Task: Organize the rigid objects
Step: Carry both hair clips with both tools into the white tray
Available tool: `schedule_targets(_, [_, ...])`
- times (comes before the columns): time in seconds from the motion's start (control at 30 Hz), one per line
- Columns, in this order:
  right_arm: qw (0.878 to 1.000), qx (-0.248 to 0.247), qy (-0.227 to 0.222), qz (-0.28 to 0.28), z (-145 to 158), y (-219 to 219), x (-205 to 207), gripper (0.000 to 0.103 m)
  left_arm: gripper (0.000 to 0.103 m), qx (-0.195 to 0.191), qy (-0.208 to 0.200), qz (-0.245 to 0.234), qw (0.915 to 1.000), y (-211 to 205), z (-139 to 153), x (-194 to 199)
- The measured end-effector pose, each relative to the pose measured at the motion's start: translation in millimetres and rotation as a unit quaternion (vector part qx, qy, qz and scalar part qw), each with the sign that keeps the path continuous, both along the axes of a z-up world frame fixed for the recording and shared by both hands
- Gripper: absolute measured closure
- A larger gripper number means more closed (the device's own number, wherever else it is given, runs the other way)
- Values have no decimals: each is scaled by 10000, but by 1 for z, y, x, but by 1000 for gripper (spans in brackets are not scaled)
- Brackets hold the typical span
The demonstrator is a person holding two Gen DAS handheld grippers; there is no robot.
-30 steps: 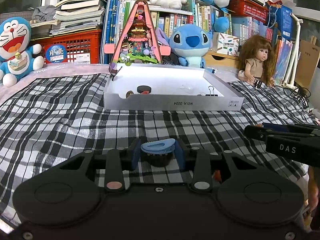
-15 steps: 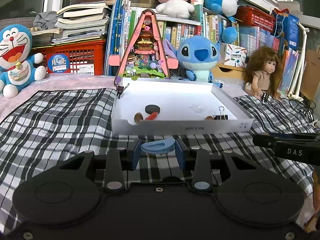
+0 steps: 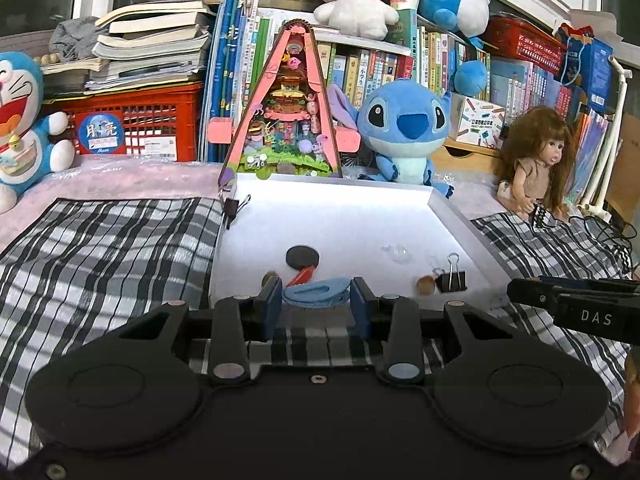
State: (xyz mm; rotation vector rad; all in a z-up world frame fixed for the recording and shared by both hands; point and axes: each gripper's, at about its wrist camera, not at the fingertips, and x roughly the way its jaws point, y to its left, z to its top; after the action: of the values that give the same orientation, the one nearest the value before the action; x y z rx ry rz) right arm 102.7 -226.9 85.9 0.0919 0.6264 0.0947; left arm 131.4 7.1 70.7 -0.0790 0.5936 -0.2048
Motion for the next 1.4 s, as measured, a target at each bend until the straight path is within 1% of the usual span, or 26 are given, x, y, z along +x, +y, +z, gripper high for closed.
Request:
schedule_targets(0.07, [10000, 73, 35, -21, 2, -1, 7, 59, 68, -12, 9, -22, 10000, -3, 2, 8])
schedule_targets(0.17, [9997, 189, 105, -61, 4, -3, 19, 59, 68, -138, 37, -60, 9999, -6, 2, 19])
schedule_targets(0.33, [9990, 321, 297, -103, 3, -4, 38, 59, 68, -264, 193, -103, 9994, -8, 0, 40])
schedule_targets(0.47, [9982, 391, 446, -110, 3, -4, 55, 59, 68, -337, 300, -65, 9990, -9, 4, 62])
schedule_targets(0.67, [9970, 480, 586, -163, 7, -3, 81, 59, 68, -312, 434, 29, 9986, -14, 6, 91])
schedule_targets(0.8, [9961, 495, 712, -148, 6, 0, 96, 59, 68, -207, 606, 104, 9979, -18, -1, 110])
schedule_targets(1.0, [9947, 379, 932, -185, -4, 6, 116, 59, 68, -220, 826, 165, 9962, -17, -12, 132])
schedule_targets(1.17, [9933, 346, 1066, -269, -14, 7, 127, 59, 68, -111, 875, 175, 9960, -16, -21, 145])
schedule_targets(1.4, [9920, 272, 1180, -343, -20, 9, 136, 59, 68, 48, 912, 116, 9957, -17, -27, 158])
